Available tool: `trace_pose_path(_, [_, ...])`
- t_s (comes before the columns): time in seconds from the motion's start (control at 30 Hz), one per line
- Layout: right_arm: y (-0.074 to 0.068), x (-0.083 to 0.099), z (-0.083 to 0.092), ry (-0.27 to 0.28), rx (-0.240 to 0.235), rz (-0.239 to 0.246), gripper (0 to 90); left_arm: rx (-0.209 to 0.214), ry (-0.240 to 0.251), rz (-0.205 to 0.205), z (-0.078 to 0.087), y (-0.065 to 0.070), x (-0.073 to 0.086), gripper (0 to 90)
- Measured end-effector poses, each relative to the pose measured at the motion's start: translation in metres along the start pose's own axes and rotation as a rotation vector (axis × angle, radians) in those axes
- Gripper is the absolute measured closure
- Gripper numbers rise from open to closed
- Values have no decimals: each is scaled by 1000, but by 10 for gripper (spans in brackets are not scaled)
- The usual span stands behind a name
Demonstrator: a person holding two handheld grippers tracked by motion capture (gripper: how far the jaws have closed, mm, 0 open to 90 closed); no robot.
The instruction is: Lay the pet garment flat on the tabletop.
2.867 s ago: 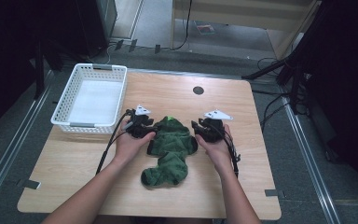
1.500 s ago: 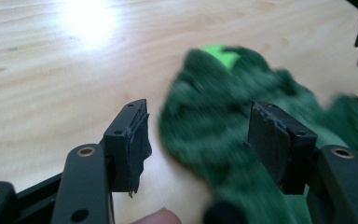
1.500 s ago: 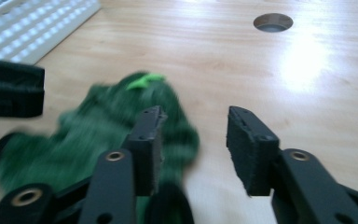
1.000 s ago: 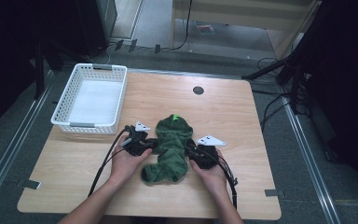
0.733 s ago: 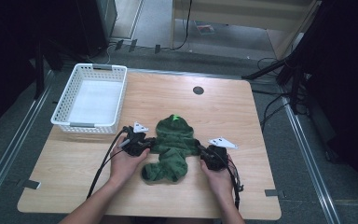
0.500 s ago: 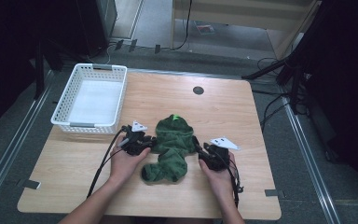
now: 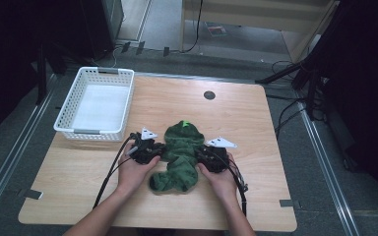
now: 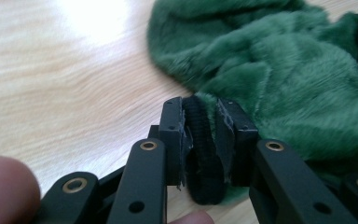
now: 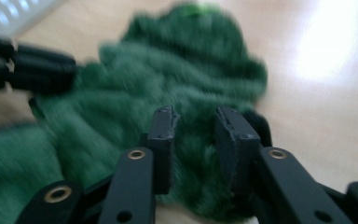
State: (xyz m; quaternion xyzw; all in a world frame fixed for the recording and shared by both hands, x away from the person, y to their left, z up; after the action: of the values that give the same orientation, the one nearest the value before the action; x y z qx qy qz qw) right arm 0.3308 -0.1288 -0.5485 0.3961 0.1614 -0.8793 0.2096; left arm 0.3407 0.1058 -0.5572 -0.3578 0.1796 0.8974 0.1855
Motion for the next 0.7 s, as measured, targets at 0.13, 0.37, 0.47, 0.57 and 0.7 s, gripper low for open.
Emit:
trace_pose_path(0.13, [4,7,1,-17,7,-27,738,-3,19,-12,-1,1,2,733])
trace_pose_path(0.37, [4,8,-4,-22,30,-34,762,-10,41,3,-5,-3,0,752])
trace_pose_path(0.47, [4,6,-6,-23,46,-52,781,-27,40,-6,-8,-4,-4,763])
trace_pose_path(0.57, [5,3,-9,-34,60,-40,795,-50,44,-19,-13,-5,-9,780])
trace_pose_path(0.7, [9,1,-13,-11,63,-64,795,-38,48,15,-16,-7,-12,782])
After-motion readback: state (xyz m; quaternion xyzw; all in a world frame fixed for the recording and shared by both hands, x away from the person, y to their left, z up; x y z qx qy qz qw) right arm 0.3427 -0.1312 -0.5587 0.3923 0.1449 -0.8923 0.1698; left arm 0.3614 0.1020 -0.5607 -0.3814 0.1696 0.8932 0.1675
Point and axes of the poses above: each handheld gripper's, and its own axes: z roughly backward along the jaws, x roughly out of its underside, y roughly to its right, the point moved 2 cm from there along -z, roughly forward along the jaws, and after that the axes turned 2 degrees about z, right-handed, at the moved point
